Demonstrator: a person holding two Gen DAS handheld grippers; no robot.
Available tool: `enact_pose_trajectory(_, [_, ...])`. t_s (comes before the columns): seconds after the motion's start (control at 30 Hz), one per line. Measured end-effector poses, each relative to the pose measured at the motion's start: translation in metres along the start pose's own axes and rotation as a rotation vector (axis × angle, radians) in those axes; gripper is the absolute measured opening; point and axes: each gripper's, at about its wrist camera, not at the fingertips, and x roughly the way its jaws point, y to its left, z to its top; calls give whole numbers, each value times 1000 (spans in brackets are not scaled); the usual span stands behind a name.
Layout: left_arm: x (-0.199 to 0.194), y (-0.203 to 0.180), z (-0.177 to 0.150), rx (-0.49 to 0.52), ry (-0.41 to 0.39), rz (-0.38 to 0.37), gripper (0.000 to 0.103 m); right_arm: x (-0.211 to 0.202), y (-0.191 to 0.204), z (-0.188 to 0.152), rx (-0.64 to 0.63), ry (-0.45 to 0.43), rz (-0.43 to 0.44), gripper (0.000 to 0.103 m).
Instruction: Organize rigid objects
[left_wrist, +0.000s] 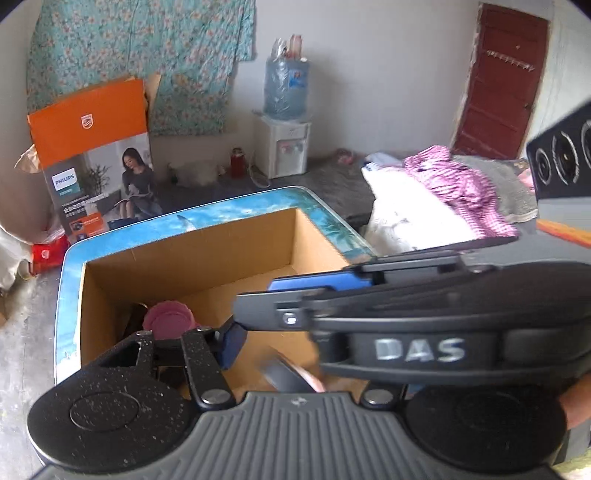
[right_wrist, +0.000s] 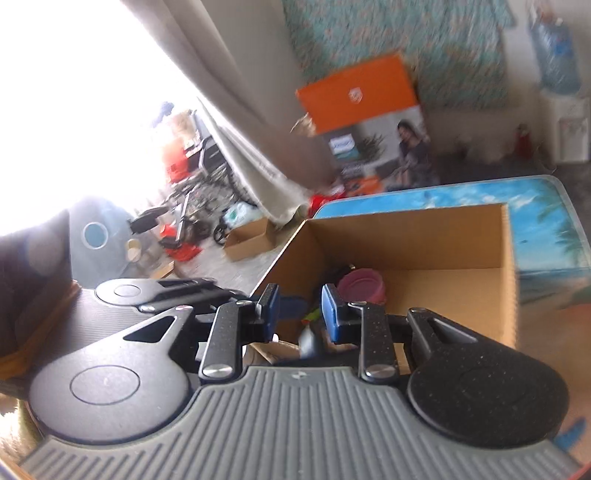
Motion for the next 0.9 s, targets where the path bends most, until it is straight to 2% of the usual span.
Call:
enact_pose_trajectory(0.07, [19,9,7,-20,47,26,55,19,-10,14,9,29,-7,23])
enact_pose_trajectory(0.17, [22,15,8,-1,23,91,56,30,-28,28,50,40,-13,22])
enact_pose_trajectory(0.3, [6,23,5,-24,-13,92,61,4,-45,28,88,-43,-8,22])
enact_pose_trajectory(0.37, [-5,22,2,-10,-42,108,69,-23,-51,20,93,-102,-6,24])
enact_pose_trajectory(0.5, [-22,13,-12,17,-51,72,71,-74,-62,-13,113,-158,-53,28])
enact_pose_trajectory(0.63, [-30,1,-41,43,-24,25,74,-99,-71,-62,165,-122,-127,40])
enact_pose_trajectory(0.77, [-21,-18,-79,53,56,-52,75,-90,-77,-122,222,-34,-206,41])
enact_pose_trajectory(0.9, [4,-38,-114,87,139,-78,75,-68,-82,-169,285,52,-231,41])
